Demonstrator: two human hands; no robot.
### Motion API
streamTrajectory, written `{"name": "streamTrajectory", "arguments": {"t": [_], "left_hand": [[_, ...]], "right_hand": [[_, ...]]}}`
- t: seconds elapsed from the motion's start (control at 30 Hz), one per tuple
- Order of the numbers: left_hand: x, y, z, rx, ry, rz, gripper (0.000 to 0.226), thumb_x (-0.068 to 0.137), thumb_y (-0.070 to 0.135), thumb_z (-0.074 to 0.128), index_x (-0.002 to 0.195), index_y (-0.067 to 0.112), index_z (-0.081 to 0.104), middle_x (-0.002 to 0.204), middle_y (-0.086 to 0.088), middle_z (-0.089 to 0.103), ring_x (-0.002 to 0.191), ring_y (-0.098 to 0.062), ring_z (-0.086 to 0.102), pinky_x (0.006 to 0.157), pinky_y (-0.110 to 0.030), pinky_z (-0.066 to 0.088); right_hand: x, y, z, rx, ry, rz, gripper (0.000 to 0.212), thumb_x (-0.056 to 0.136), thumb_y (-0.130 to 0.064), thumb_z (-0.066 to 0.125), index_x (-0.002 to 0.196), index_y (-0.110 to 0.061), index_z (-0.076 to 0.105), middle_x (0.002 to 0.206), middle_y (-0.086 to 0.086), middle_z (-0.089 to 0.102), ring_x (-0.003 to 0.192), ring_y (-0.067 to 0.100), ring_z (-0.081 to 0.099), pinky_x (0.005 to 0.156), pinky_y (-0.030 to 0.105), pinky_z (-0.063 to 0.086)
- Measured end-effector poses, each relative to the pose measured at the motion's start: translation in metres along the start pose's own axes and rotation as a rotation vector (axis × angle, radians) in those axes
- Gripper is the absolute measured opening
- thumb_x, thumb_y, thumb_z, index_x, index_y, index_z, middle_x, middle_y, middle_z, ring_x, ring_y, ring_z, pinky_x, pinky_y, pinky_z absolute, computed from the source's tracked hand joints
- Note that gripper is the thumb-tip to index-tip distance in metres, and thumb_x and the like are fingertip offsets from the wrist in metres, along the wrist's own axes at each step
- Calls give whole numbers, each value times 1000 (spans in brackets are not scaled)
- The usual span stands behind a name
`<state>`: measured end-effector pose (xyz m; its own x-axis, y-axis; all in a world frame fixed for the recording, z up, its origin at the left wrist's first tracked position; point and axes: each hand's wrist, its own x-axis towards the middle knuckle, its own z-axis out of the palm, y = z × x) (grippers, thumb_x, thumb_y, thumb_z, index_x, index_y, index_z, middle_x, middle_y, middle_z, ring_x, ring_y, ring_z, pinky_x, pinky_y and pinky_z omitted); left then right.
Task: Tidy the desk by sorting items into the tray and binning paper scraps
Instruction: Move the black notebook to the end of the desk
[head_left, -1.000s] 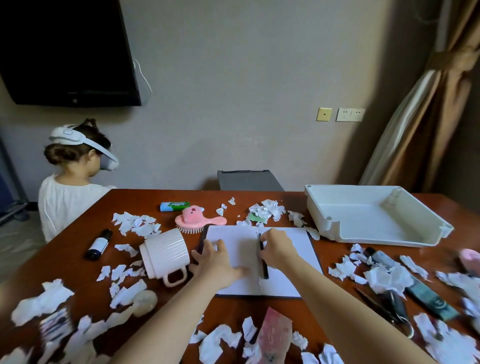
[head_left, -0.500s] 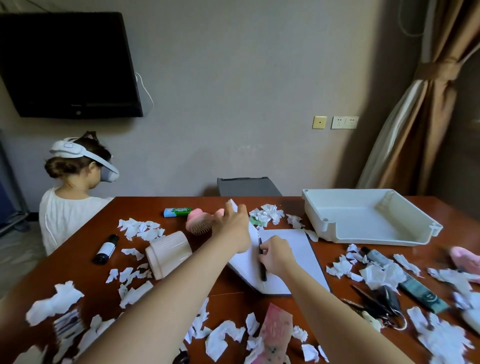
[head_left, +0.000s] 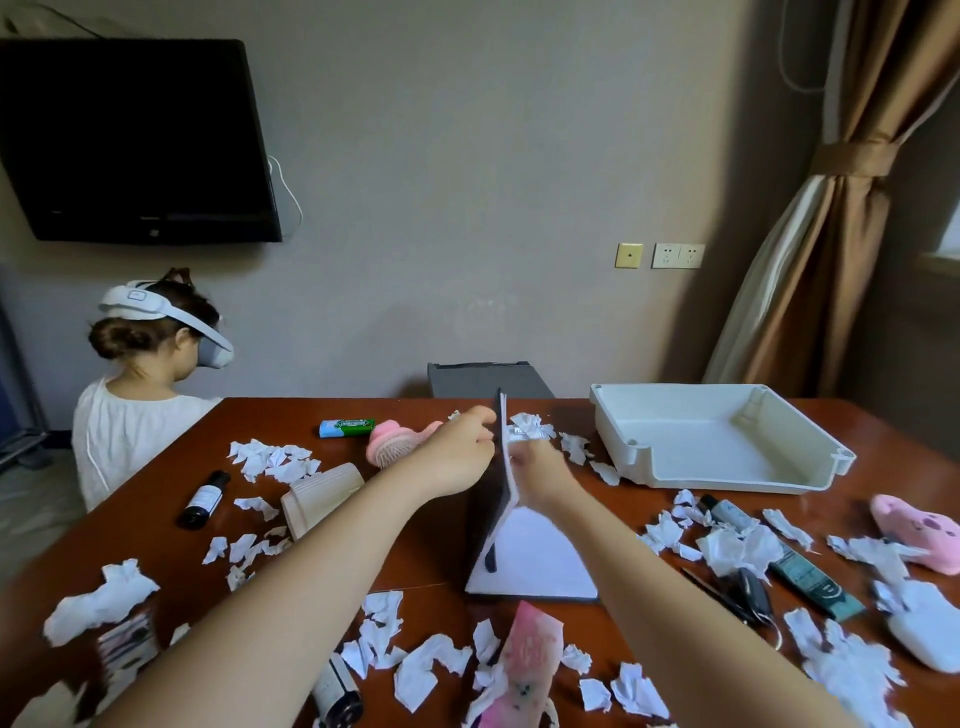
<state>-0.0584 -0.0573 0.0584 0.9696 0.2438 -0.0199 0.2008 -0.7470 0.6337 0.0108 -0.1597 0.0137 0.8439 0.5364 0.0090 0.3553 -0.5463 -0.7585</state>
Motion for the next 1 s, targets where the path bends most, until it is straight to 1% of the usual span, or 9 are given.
{"name": "streamTrajectory", "arguments": {"t": [0.07,0.13,0.2,0.3,0.43,0.5,0.7,0.87,1.0], "left_hand": [[-1,-4,8,-33,-49,24,38,98,13,35,135,15,44,133,-6,54,118,-20,52,101,-27,38],[-2,-10,19,-50,-113,45,35,98,17,39,131,16,46,128,-9,57,109,-20,56,100,-36,42],[-3,-18,32,-40,-169,54,35,95,23,45,130,22,46,122,-7,60,105,-19,59,95,-38,49],[-6,-31,53,-1,-218,22,53,94,34,48,144,30,30,142,-5,44,121,-21,51,102,-40,46],[-9,-46,78,107,-187,-17,64,92,44,50,147,31,21,156,2,16,141,-26,21,113,-40,29],[-9,-50,85,133,-139,-15,64,91,46,51,146,31,24,155,4,15,141,-24,20,111,-38,29],[-5,-49,94,140,-93,-64,68,87,44,58,144,27,25,153,-1,15,138,-27,23,108,-38,34],[4,-36,91,165,-102,-219,104,78,44,70,149,18,-1,152,-15,14,138,-33,24,109,-39,34],[13,-32,88,106,-70,-328,117,72,40,77,149,19,-8,148,-18,26,133,-34,35,103,-39,41]], "right_hand": [[-9,-6,-20,284,74,28,24,96,-6,43,106,4,62,83,11,63,69,18,62,52,20,52],[-17,-4,-34,397,108,23,26,95,-11,51,115,2,60,100,17,66,82,24,68,63,23,56],[-20,3,-42,249,114,18,32,89,-11,61,118,1,60,108,16,66,95,29,67,76,31,57],[-18,21,-45,-79,103,10,31,83,-10,66,112,-1,65,108,14,68,98,29,66,82,35,57],[-24,47,-38,-300,4,119,52,82,-22,70,128,-5,54,122,11,60,111,23,59,80,19,47],[-27,55,-30,-312,-44,178,63,82,-27,70,137,-8,44,134,9,53,119,22,55,84,21,46],[-29,63,-9,-469,-83,206,54,85,-37,65,130,-12,50,126,8,57,110,21,59,84,23,50],[-25,62,-7,-541,-103,233,59,84,-43,63,132,-14,48,130,10,53,114,26,56,90,29,50],[-21,61,-6,-548,-112,231,57,84,-44,63,130,-13,49,129,12,53,111,27,56,89,29,50]]}}
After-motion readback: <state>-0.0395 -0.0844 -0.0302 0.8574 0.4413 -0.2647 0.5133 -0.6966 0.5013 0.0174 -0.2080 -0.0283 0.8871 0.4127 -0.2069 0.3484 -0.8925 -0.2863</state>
